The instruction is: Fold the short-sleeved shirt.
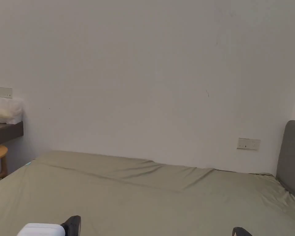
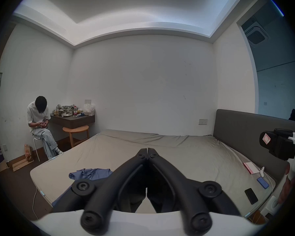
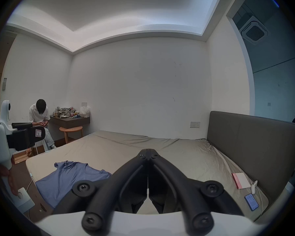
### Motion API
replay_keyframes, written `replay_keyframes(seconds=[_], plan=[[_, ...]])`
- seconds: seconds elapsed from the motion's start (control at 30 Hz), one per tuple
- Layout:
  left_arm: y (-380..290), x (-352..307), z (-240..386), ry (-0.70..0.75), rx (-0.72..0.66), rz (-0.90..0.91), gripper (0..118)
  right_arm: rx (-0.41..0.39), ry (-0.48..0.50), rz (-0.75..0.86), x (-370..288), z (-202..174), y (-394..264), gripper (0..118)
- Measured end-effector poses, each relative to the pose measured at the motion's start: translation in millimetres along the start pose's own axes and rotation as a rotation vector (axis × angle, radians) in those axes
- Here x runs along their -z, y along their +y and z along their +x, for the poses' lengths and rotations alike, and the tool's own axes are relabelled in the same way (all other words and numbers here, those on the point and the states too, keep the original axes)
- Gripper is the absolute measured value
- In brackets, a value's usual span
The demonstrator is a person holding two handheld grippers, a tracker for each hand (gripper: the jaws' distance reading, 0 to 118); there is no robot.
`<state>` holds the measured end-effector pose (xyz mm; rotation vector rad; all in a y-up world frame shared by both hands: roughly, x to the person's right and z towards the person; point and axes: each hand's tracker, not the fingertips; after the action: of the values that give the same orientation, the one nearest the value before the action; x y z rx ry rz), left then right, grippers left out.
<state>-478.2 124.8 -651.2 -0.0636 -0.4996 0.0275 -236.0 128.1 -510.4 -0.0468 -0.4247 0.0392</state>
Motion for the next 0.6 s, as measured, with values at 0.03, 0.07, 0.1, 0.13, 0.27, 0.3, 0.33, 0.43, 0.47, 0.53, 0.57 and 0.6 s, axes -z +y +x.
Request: replay_keyframes(seconds=[0.03,0.07,0.1,0.13,0.27,0.3,0.33,0.43,0.47,0.53,0.57,0.6], plan=[[-0.4,0.1,0.5,0.0,0.001,0.0,1,0.004,-0.005,-0.001,0.2,0.7,0.3,8],[-0.2,0.2,0.8,0.0,0.004,0.0,1,0.005,-0.008,-0.003,0.4,1.5,0.5,8],[0.1,0.2,1.1,0.0,0.006,0.001,1,0.006,-0.011,-0.005,0.5,2.3,0.5,8],[0.7,0.1,1.3,0.0,0.007,0.002,1,0.006,-0.014,-0.005,0.3,3.1,0.1,8],[2.1,-0.2,2.7,0.001,0.011,0.007,1,0.001,-0.026,-0.002,-0.5,4.9,0.0,8],[2.2,-0.2,3.1,0.002,0.012,0.008,1,0.0,-0.026,-0.001,-0.8,5.3,0.1,8],[2.4,-0.3,3.3,0.002,0.013,0.008,1,-0.001,-0.027,0.0,-0.9,5.6,0.3,8],[2.0,0.4,3.9,0.002,0.014,0.006,1,0.002,-0.027,-0.003,-0.5,6.2,0.9,8],[1.8,0.6,4.1,0.003,0.015,0.004,1,0.004,-0.027,-0.003,-0.2,6.4,0.8,8],[1.3,1.0,4.0,0.003,0.015,0.002,1,0.003,-0.029,-0.002,0.2,6.4,0.4,8],[0.8,1.4,4.0,0.003,0.013,0.001,1,0.002,-0.03,-0.002,0.4,6.4,0.2,8],[0.6,1.7,3.9,0.002,0.013,-0.001,1,0.001,-0.031,-0.004,0.8,6.4,0.0,8]])
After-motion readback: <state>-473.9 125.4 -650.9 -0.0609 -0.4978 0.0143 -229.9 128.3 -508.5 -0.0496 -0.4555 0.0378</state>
